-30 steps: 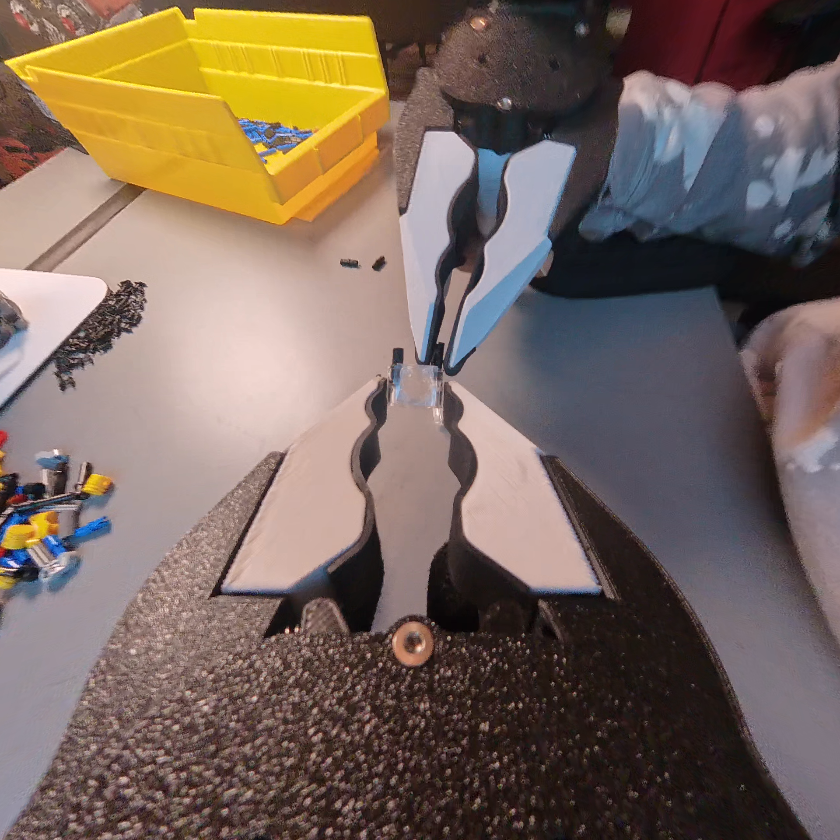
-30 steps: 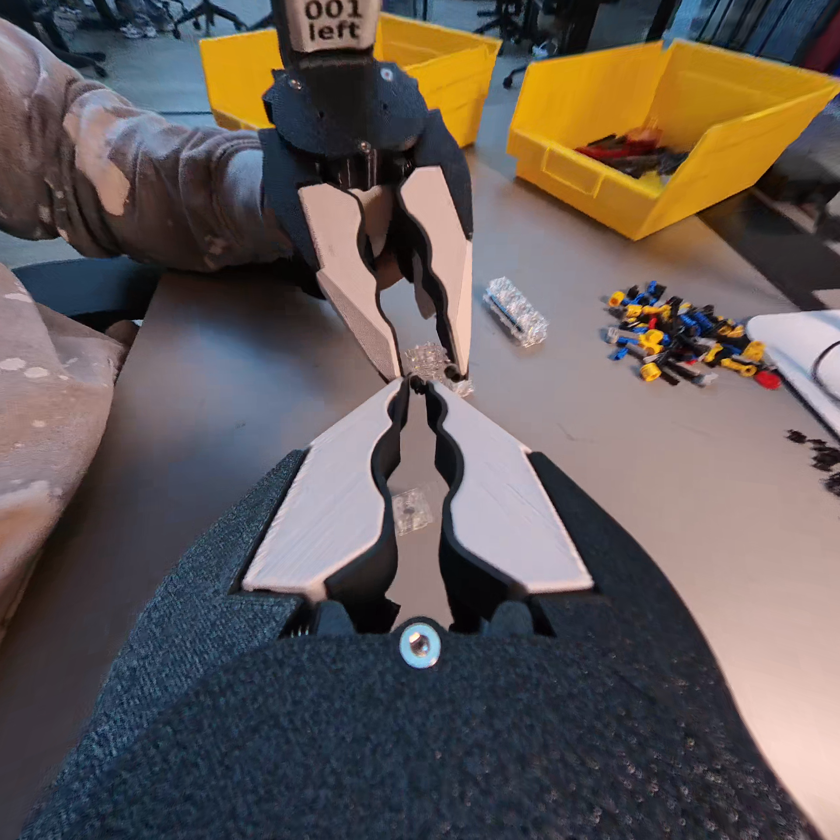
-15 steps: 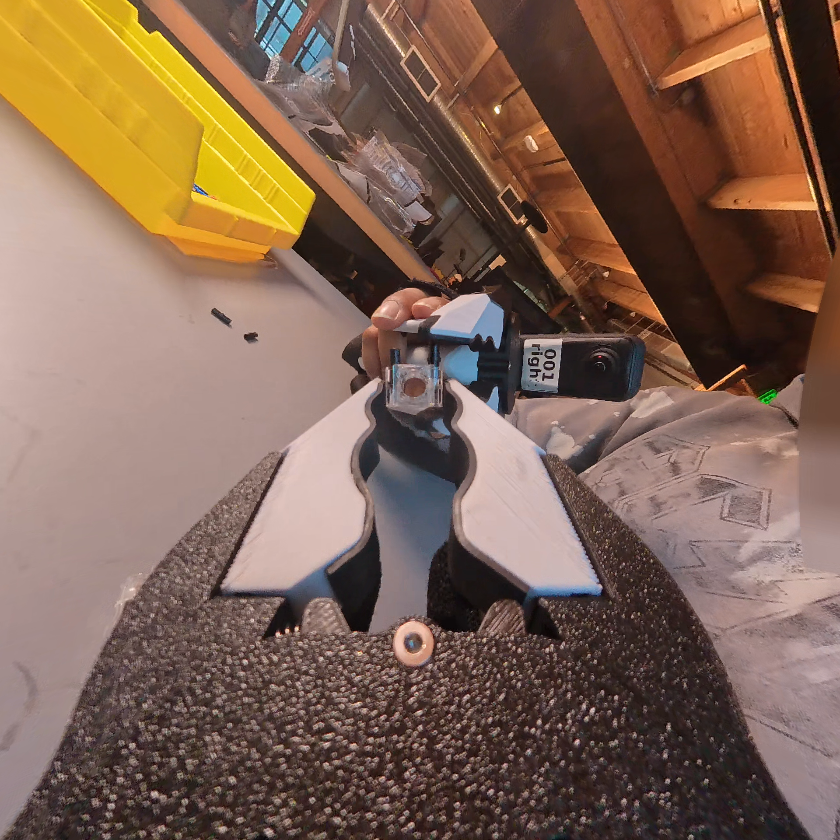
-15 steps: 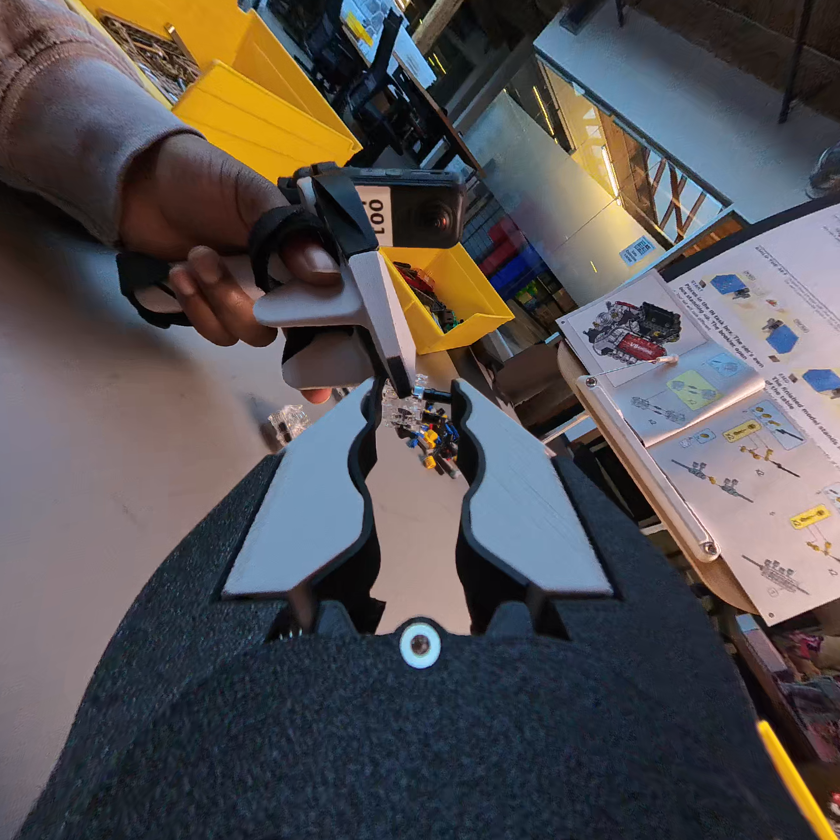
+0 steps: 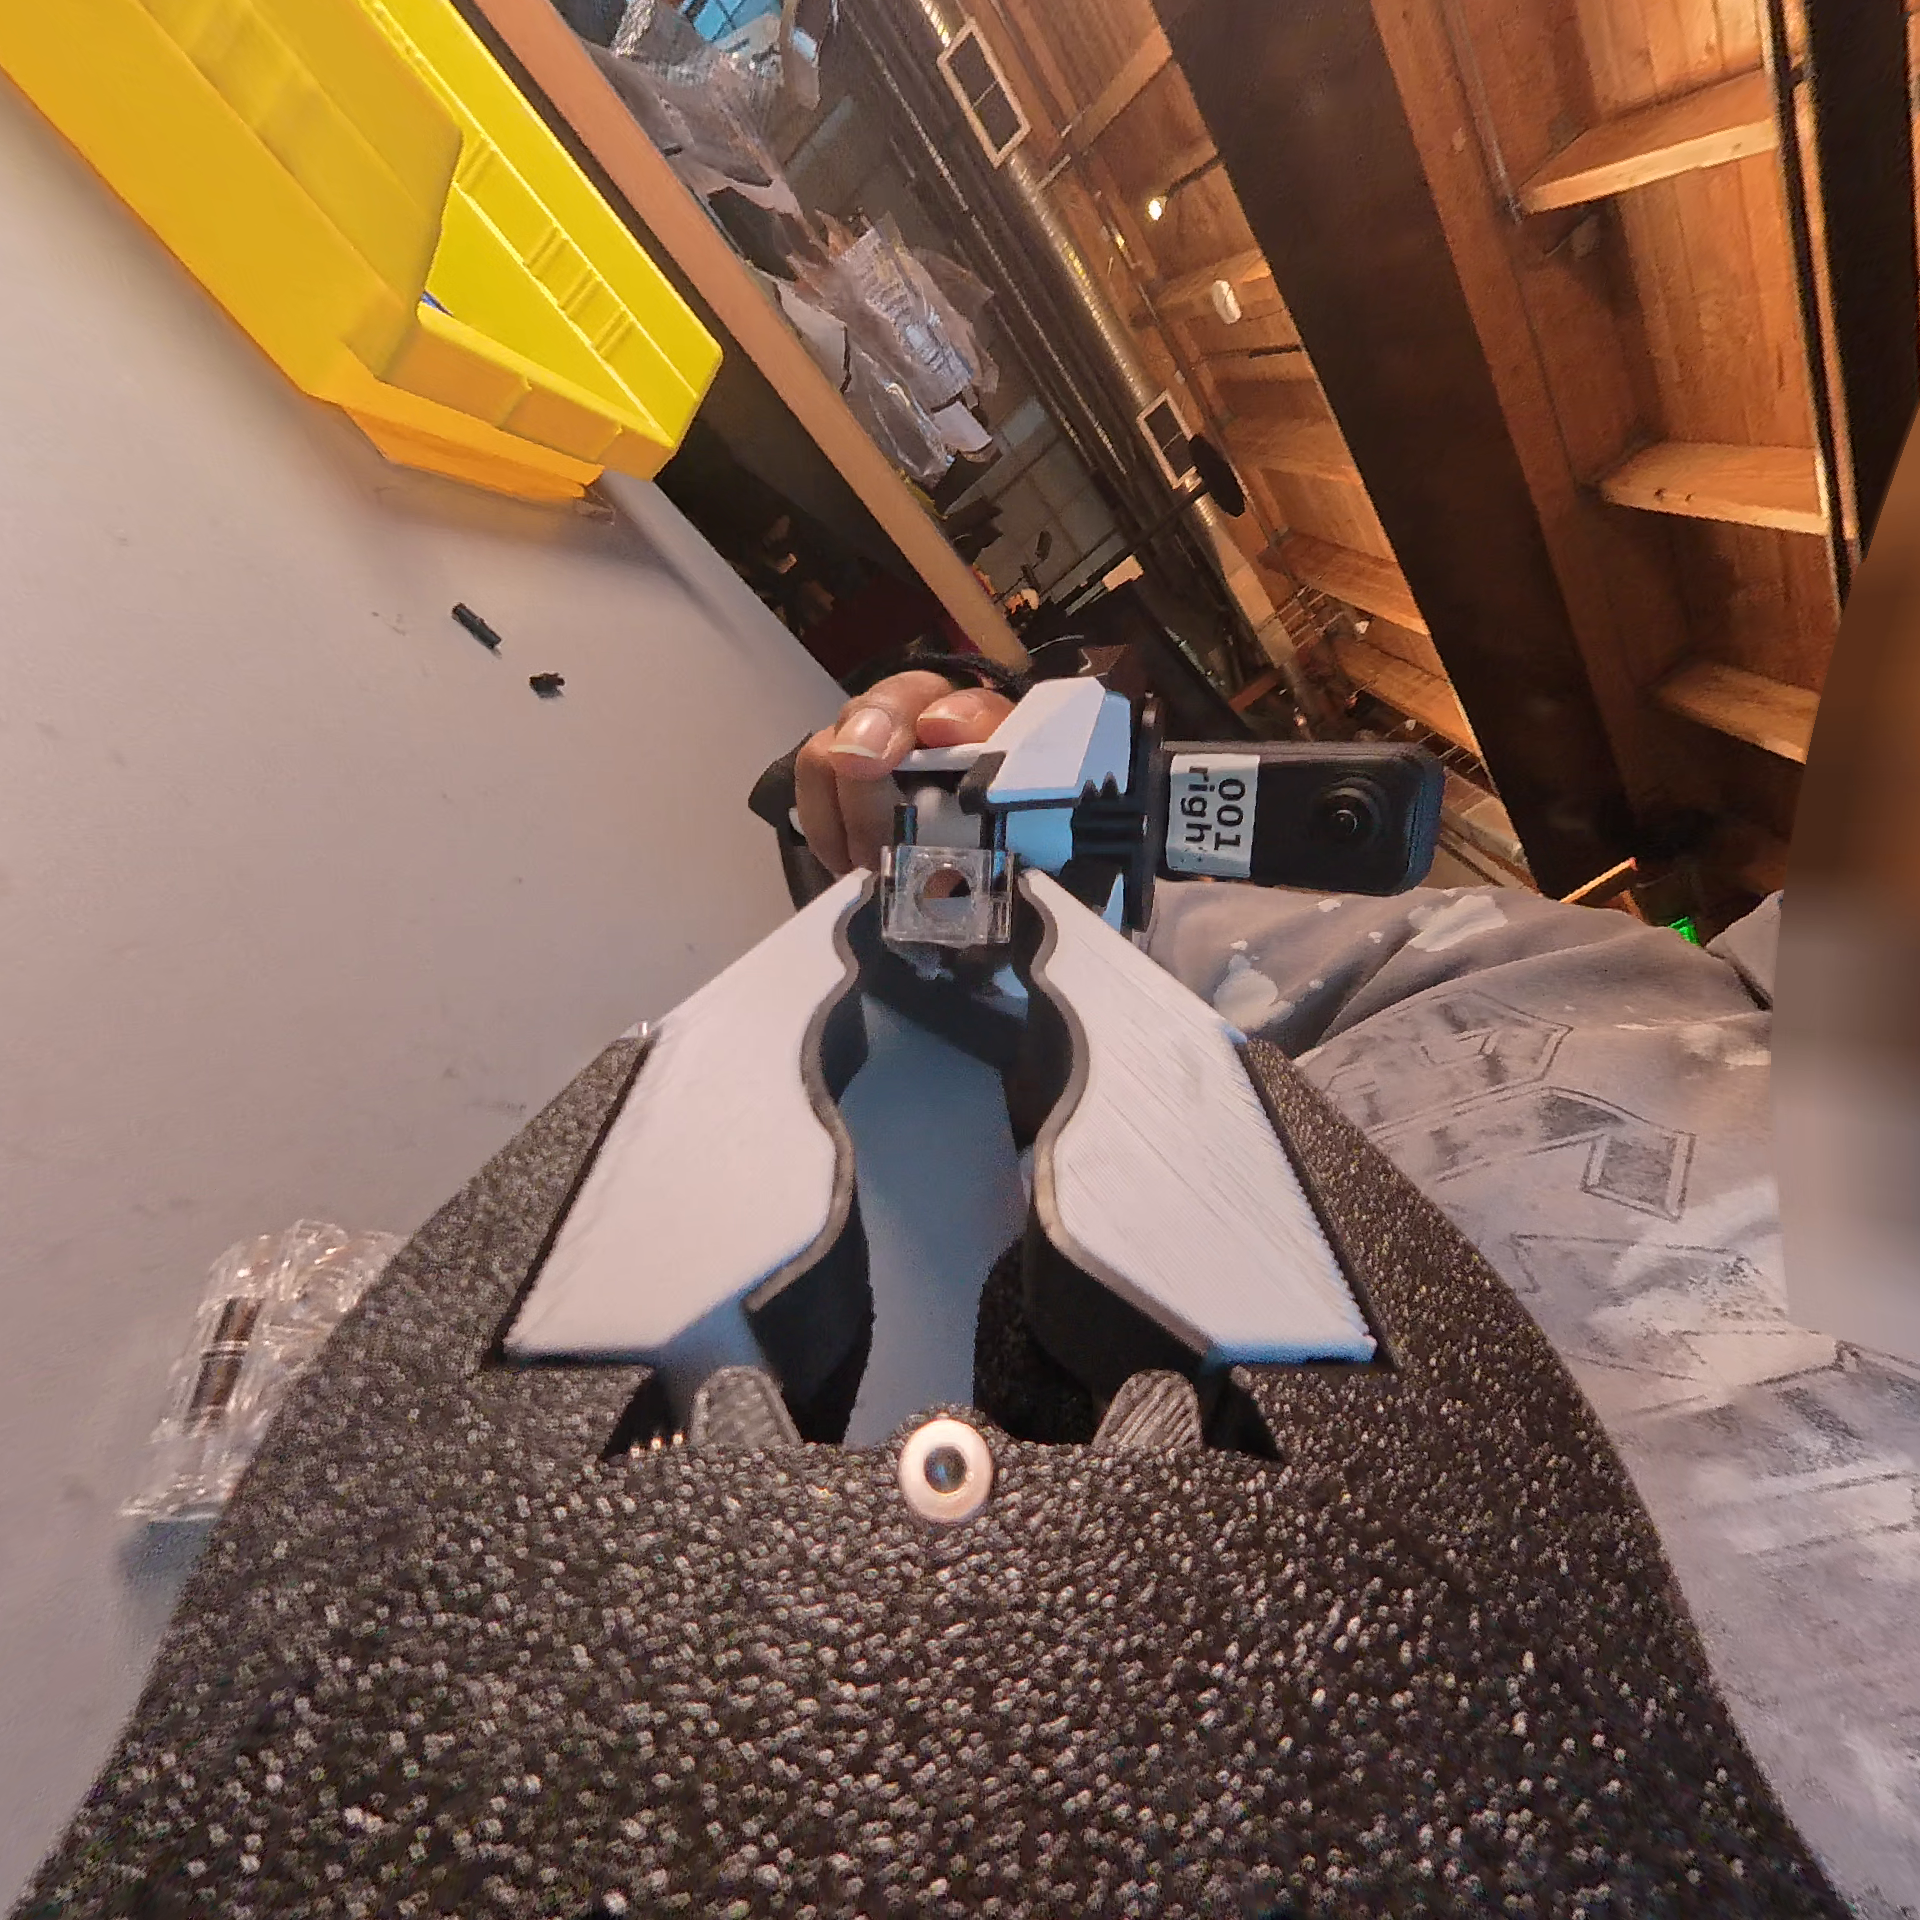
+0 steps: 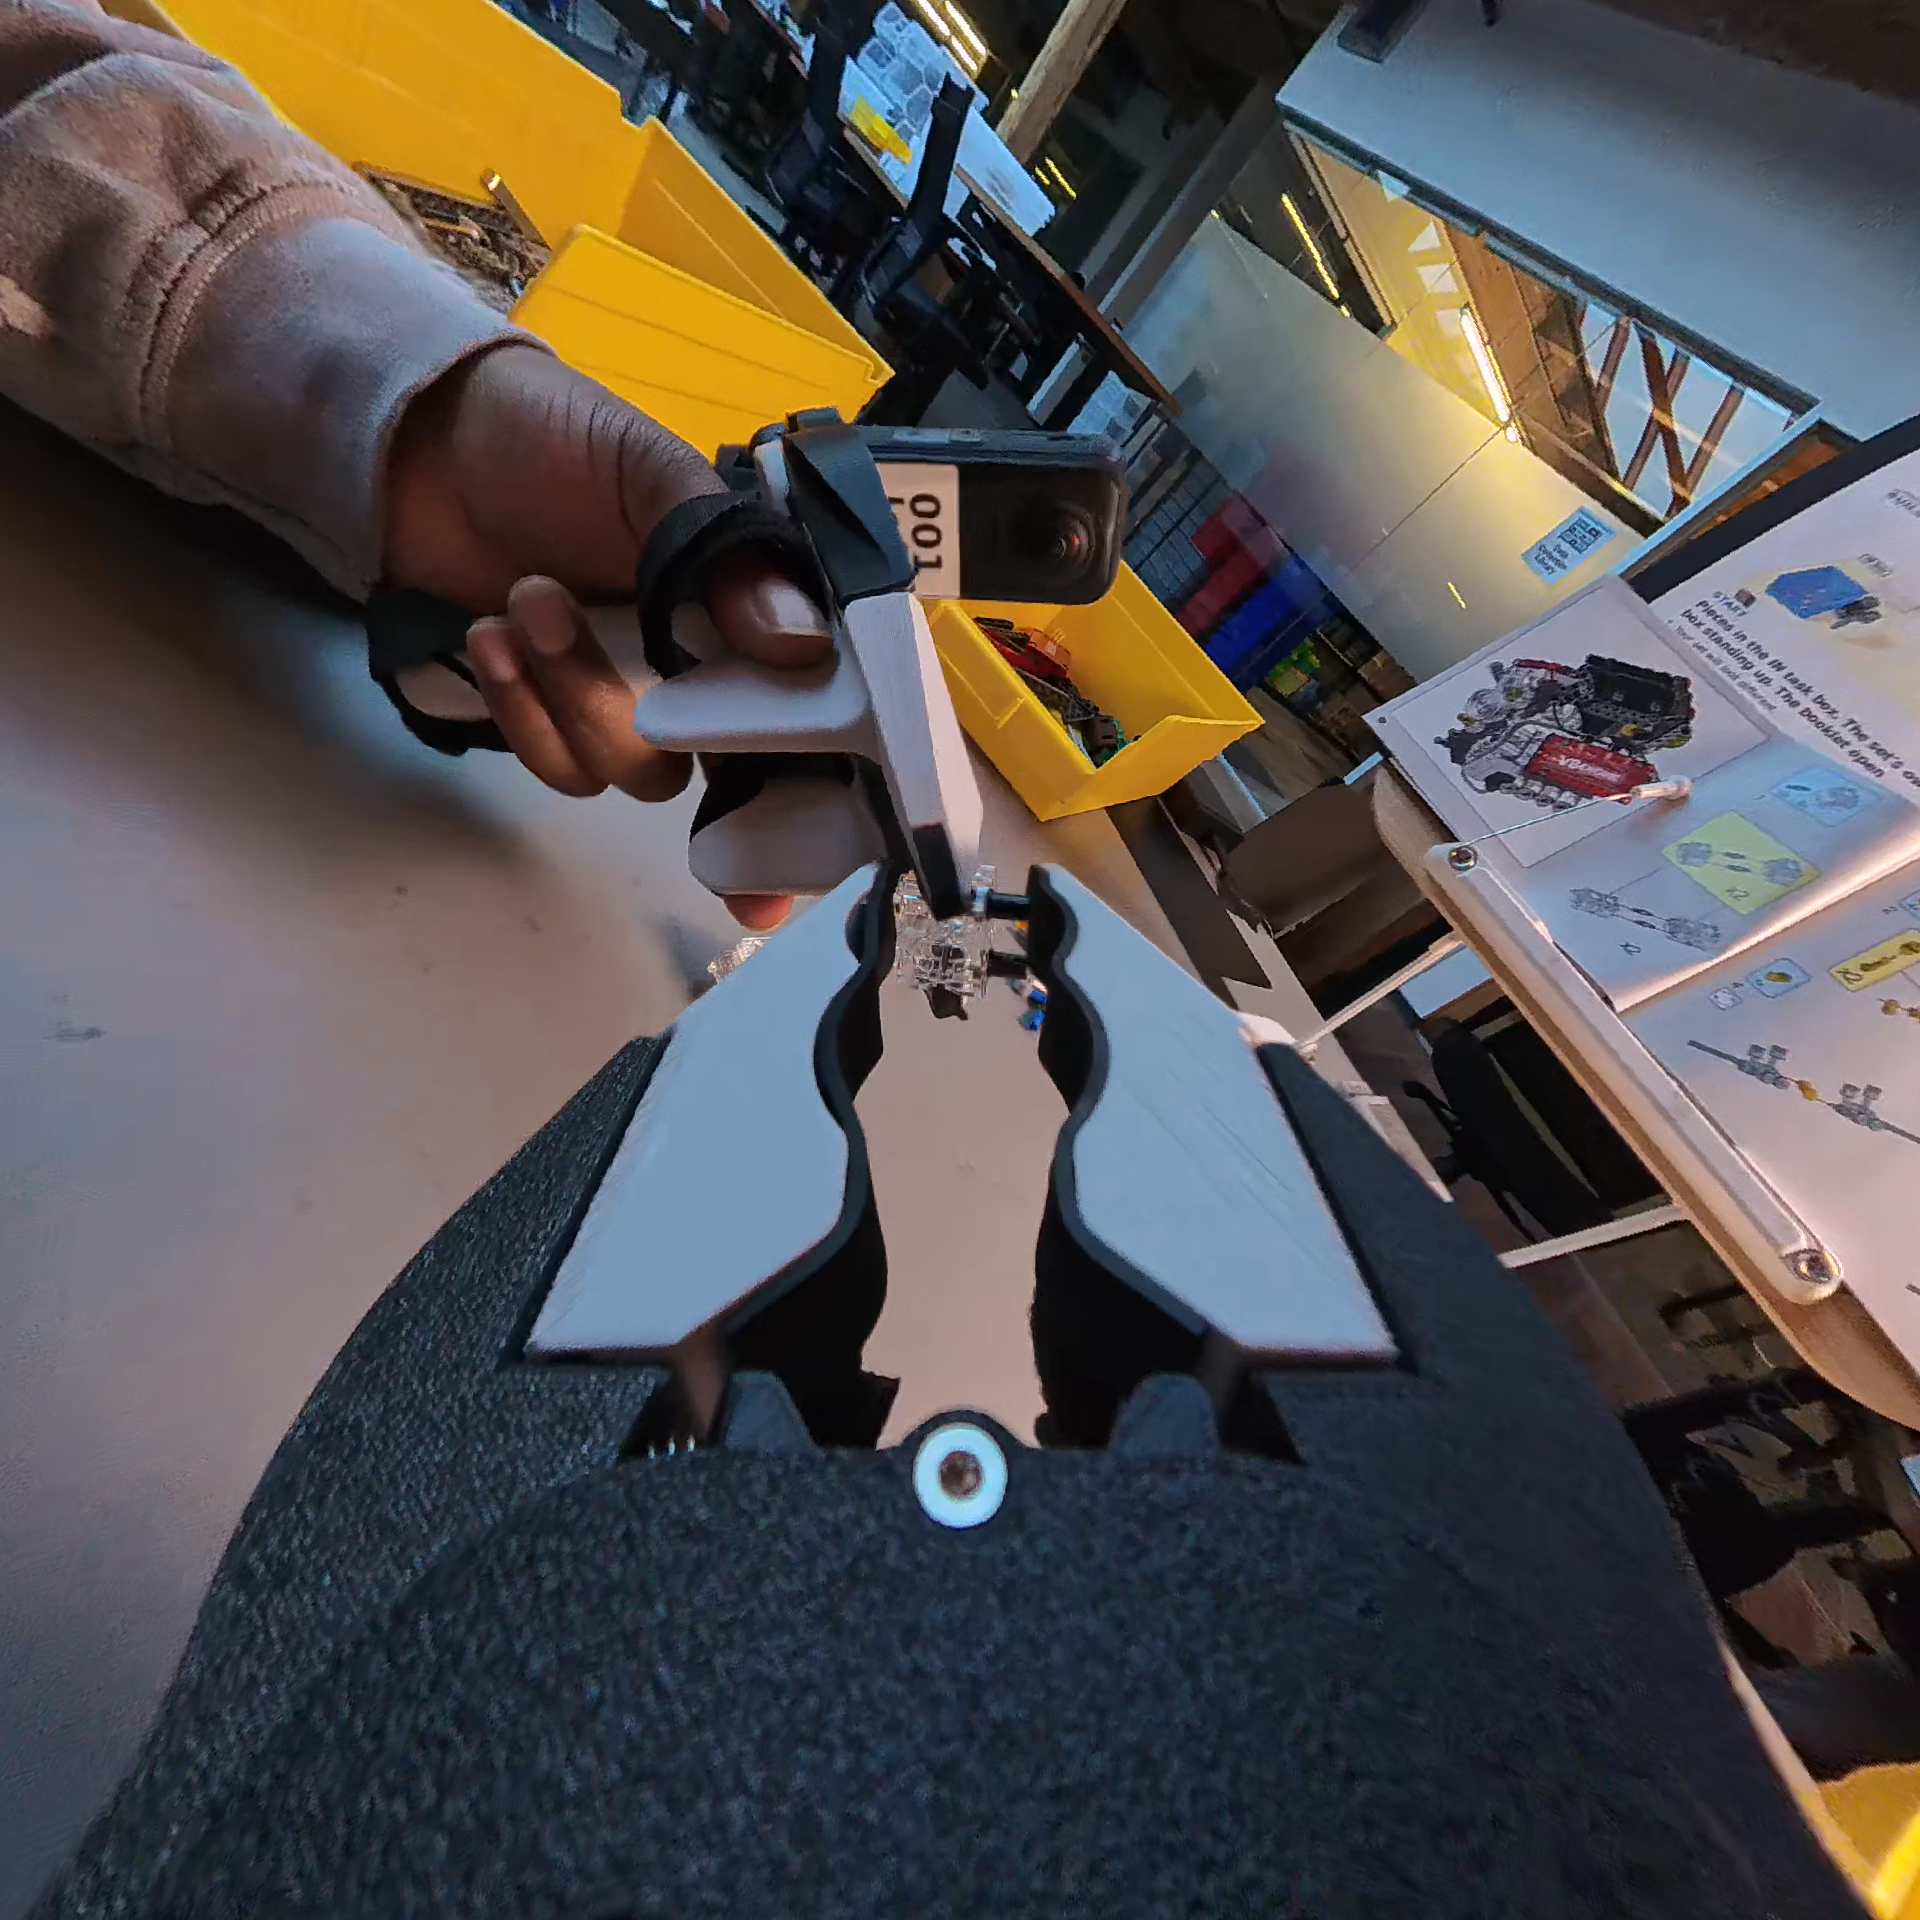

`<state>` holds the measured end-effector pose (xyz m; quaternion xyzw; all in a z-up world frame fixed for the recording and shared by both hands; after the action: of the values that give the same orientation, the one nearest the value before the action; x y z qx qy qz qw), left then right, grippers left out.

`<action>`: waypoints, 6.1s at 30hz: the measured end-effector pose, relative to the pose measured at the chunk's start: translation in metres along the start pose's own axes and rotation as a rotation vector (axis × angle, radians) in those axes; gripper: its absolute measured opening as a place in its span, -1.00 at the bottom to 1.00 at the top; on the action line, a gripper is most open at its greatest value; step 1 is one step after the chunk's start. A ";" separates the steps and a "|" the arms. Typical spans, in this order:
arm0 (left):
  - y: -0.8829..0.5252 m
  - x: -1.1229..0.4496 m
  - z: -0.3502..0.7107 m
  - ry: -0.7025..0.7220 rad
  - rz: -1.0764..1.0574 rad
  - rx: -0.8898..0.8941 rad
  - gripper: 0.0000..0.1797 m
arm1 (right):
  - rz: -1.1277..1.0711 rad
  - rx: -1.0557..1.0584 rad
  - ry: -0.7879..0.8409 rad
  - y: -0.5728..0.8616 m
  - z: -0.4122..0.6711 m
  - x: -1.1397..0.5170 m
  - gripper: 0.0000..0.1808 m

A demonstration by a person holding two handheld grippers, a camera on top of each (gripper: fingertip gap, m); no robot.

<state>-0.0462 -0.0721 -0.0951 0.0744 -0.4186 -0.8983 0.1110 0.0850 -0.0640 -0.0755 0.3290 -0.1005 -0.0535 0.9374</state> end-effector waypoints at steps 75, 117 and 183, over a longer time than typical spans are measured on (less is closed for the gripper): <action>-0.016 -0.025 -0.053 -0.794 0.608 -0.662 -0.76 | 0.583 -0.346 -0.456 -0.023 -0.063 0.005 -0.78; -0.024 -0.020 -0.053 -0.738 0.493 -0.736 -0.73 | 0.524 -0.340 -0.416 -0.033 -0.059 0.000 -0.73; -0.001 -0.003 -0.005 -0.149 0.232 -0.406 -0.91 | 0.156 0.052 -0.171 0.000 -0.017 0.008 -0.96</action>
<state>-0.0424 -0.0745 -0.0993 -0.0642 -0.2424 -0.9482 0.1950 0.0969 -0.0548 -0.0867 0.3387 -0.2068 -0.0054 0.9179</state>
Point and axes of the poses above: each gripper's, where its closed fingertips meet, x back along the fingers, z out of its top, y = z × x across the jaws, the point moved 8 cm from there along x, back along the fingers, and after that the axes turned 2 degrees about -y, right-handed, at the moved point
